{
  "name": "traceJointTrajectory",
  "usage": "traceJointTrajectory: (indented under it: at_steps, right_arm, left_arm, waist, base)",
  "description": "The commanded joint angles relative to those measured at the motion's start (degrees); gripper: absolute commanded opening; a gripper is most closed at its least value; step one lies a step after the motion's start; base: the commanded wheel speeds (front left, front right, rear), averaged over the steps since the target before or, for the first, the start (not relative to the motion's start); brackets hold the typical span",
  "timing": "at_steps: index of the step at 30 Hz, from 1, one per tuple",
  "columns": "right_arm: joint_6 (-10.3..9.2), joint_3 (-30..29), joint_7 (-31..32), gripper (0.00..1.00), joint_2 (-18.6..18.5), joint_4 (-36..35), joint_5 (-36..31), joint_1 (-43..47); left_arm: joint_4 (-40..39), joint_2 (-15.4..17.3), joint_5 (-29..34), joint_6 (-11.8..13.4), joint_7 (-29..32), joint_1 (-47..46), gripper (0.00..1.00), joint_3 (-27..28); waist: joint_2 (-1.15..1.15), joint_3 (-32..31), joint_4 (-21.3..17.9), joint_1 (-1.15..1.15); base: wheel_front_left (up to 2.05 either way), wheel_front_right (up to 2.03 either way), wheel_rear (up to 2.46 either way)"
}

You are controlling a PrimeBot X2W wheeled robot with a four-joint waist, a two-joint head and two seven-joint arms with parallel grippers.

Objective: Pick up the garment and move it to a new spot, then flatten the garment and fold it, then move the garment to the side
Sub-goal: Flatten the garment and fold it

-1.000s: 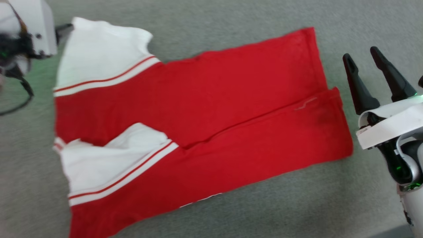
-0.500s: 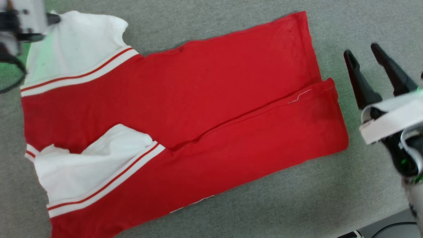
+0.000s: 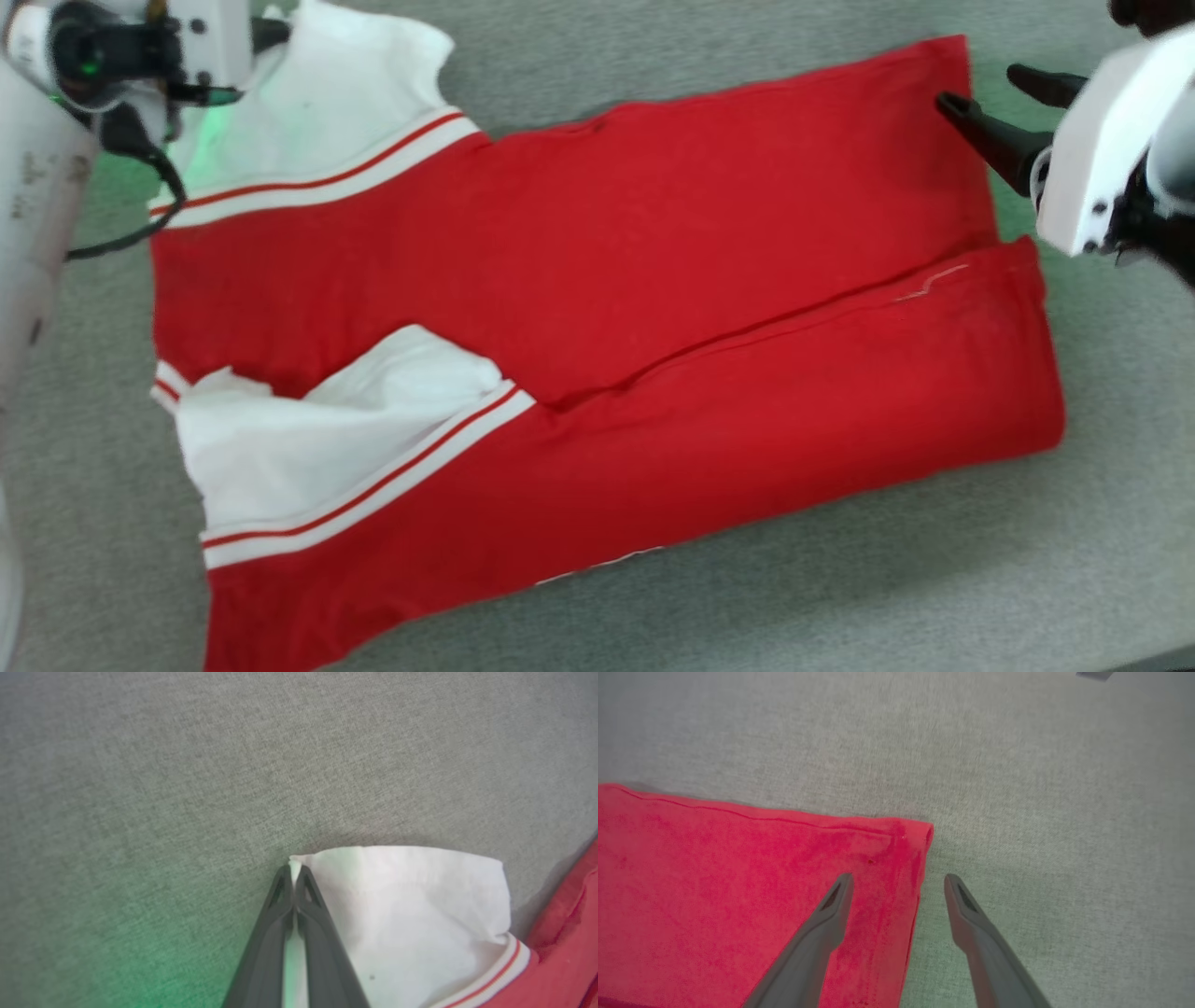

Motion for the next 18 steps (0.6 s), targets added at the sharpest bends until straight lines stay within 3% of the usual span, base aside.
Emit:
traceJointTrajectory:
  at_steps: [1, 6, 15, 16, 17, 18]
  right_arm:
    - [-0.05, 1.15, 3.81, 1.00, -0.45, 1.72, 1.65, -2.34]
    - [-0.05, 5.07, 11.96, 1.00, -0.88, 5.57, 4.23, -7.38]
    - [-0.05, 8.94, 10.73, 1.00, -0.78, 12.19, 3.01, -10.50]
    - [-0.05, 9.58, 10.82, 0.93, -0.68, 12.68, 3.34, -10.42]
    - [-0.05, 10.00, 10.43, 0.49, -0.60, 13.13, 3.49, -10.54]
    - [-0.05, 10.44, 10.25, 0.24, -0.40, 13.56, 3.67, -10.61]
  left_arm:
    - [0.44, -1.79, -0.32, -0.42, 0.80, 4.05, 0.00, -1.64]
    - [-0.47, -2.68, -0.88, -0.58, -0.40, 4.19, 0.00, -1.90]
    - [-2.61, -2.50, -2.19, -0.47, -1.21, 3.88, 0.00, -2.90]
    - [-2.89, -2.56, -2.44, -0.47, -1.40, 3.84, 0.00, -2.92]
    - [-3.13, -2.64, -2.61, -0.47, -1.49, 3.82, 0.00, -2.97]
    - [-3.39, -2.75, -2.86, -0.47, -1.67, 3.84, 0.00, -3.08]
  waist:
    - [0.00, 0.40, 1.63, 0.00]
    - [0.00, 0.91, 3.48, 0.00]
    - [0.00, 1.76, 4.74, 0.00]
    - [0.00, 1.78, 4.75, 0.00]
    - [0.00, 1.81, 4.77, 0.00]
    - [0.00, 1.83, 4.80, 0.00]
  base:
    - [0.00, 0.00, 0.00]
    - [0.00, 0.00, 0.00]
    - [0.00, 0.00, 0.00]
    - [0.00, 0.00, 0.00]
    - [0.00, 0.00, 0.00]
    - [0.00, 0.00, 0.00]
